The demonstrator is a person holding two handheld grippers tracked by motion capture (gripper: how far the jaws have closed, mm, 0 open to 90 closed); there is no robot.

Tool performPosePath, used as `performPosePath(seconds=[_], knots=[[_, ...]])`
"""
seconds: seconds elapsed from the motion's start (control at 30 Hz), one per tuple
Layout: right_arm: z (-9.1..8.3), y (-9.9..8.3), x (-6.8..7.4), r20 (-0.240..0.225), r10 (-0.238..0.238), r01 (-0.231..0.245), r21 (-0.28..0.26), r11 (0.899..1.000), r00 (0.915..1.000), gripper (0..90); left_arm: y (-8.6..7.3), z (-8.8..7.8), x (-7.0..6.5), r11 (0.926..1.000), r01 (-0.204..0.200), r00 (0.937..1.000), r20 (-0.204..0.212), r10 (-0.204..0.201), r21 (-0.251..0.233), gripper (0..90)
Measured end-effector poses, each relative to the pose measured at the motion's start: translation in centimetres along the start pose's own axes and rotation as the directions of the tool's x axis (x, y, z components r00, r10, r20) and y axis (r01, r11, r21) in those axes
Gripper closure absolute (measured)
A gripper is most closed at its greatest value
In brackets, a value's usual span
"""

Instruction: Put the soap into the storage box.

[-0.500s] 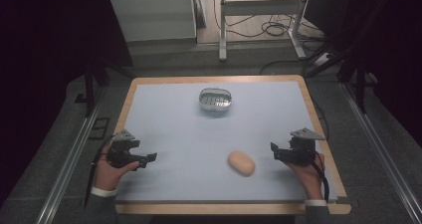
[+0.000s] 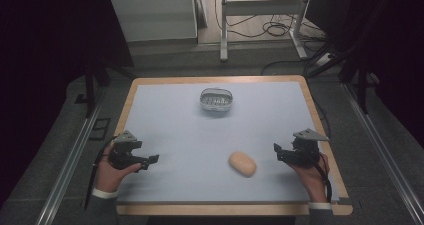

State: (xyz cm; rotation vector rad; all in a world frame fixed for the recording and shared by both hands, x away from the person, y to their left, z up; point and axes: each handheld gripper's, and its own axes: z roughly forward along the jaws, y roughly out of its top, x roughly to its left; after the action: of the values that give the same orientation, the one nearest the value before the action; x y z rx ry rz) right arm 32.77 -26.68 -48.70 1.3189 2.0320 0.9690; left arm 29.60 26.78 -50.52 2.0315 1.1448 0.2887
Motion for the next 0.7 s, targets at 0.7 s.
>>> performPosePath(seconds=[0.7], knots=[[-1.4,1.6,0.2,-0.092,-0.055,0.055,-0.004,0.998,0.9942,16.2,0.0,0.4,0.0,0.9998,0.0,1.0,-0.008,0.001,0.018,7.6]])
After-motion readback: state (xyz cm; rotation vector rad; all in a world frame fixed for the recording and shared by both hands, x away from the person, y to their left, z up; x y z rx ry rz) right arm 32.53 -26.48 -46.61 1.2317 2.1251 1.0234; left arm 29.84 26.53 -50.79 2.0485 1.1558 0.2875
